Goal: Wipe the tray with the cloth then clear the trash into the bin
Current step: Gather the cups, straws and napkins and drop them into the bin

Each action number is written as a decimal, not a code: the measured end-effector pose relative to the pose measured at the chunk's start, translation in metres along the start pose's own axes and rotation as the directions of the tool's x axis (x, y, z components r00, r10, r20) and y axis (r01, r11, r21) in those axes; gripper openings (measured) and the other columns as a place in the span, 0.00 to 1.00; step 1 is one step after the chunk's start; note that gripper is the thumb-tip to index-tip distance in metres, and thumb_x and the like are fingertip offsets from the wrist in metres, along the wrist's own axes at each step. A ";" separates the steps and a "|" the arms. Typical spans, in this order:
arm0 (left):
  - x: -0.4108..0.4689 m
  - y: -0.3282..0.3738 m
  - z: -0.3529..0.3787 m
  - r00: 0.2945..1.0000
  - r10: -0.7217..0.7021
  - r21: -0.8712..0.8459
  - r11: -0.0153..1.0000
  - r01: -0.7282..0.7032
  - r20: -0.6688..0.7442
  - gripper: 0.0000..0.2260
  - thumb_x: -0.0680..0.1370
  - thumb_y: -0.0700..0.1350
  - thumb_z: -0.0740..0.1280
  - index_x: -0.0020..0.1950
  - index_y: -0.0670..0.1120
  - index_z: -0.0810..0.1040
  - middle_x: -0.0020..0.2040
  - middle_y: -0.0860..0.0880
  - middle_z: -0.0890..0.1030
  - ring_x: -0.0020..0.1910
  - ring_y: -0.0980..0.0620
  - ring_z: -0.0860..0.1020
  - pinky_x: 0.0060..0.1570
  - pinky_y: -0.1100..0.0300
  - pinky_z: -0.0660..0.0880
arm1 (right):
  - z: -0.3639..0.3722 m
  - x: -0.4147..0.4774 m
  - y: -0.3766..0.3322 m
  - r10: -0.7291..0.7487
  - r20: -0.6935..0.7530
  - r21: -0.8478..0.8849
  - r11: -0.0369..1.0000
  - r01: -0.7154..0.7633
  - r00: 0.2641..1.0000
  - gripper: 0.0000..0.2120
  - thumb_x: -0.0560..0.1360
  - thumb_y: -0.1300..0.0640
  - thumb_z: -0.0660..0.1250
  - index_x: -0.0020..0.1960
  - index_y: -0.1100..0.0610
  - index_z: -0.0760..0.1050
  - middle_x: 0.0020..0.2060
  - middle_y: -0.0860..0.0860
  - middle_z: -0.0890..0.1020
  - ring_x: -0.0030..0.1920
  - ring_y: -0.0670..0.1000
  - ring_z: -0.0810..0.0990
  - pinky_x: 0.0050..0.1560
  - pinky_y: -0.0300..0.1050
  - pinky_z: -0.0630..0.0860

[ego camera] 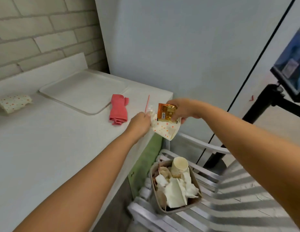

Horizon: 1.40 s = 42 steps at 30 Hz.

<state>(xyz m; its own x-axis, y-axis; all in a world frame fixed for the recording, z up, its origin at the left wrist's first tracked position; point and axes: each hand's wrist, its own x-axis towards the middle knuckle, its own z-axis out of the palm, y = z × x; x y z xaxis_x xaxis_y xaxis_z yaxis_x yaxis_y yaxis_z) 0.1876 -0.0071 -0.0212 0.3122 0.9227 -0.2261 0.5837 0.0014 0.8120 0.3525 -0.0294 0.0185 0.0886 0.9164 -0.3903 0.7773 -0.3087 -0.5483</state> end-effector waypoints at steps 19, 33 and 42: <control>-0.001 -0.144 0.169 0.790 -0.598 0.016 0.799 0.602 0.134 0.13 0.78 0.45 0.64 0.55 0.36 0.75 0.47 0.39 0.80 0.44 0.43 0.80 0.40 0.56 0.76 | 0.097 -0.001 0.150 0.085 -0.053 -0.366 0.925 -0.099 0.995 0.14 0.76 0.62 0.63 0.61 0.56 0.73 0.56 0.54 0.79 0.57 0.54 0.77 0.54 0.46 0.75; 0.004 -0.176 0.197 0.793 -0.606 0.224 0.782 0.581 0.058 0.14 0.80 0.37 0.57 0.64 0.36 0.73 0.62 0.39 0.77 0.60 0.42 0.76 0.55 0.56 0.74 | 0.131 0.055 0.159 0.396 0.022 -0.163 0.907 -0.387 0.918 0.15 0.77 0.62 0.61 0.63 0.61 0.67 0.54 0.58 0.75 0.55 0.58 0.79 0.49 0.45 0.80; 0.003 -0.178 0.206 0.880 -0.474 0.345 0.832 0.436 0.031 0.14 0.80 0.35 0.54 0.62 0.36 0.74 0.60 0.40 0.76 0.54 0.43 0.77 0.54 0.55 0.74 | 0.132 0.070 0.166 0.527 0.114 0.003 0.848 -0.531 0.842 0.13 0.78 0.62 0.59 0.34 0.60 0.67 0.22 0.54 0.75 0.24 0.49 0.75 0.26 0.36 0.72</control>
<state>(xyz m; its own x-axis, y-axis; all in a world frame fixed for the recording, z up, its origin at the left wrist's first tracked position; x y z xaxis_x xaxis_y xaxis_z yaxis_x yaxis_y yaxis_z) 0.2392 -0.0840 -0.2767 0.0213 0.7996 -0.6002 0.8797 0.2703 0.3913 0.4054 -0.0497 -0.1975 0.4132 0.5800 -0.7020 0.6098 -0.7488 -0.2598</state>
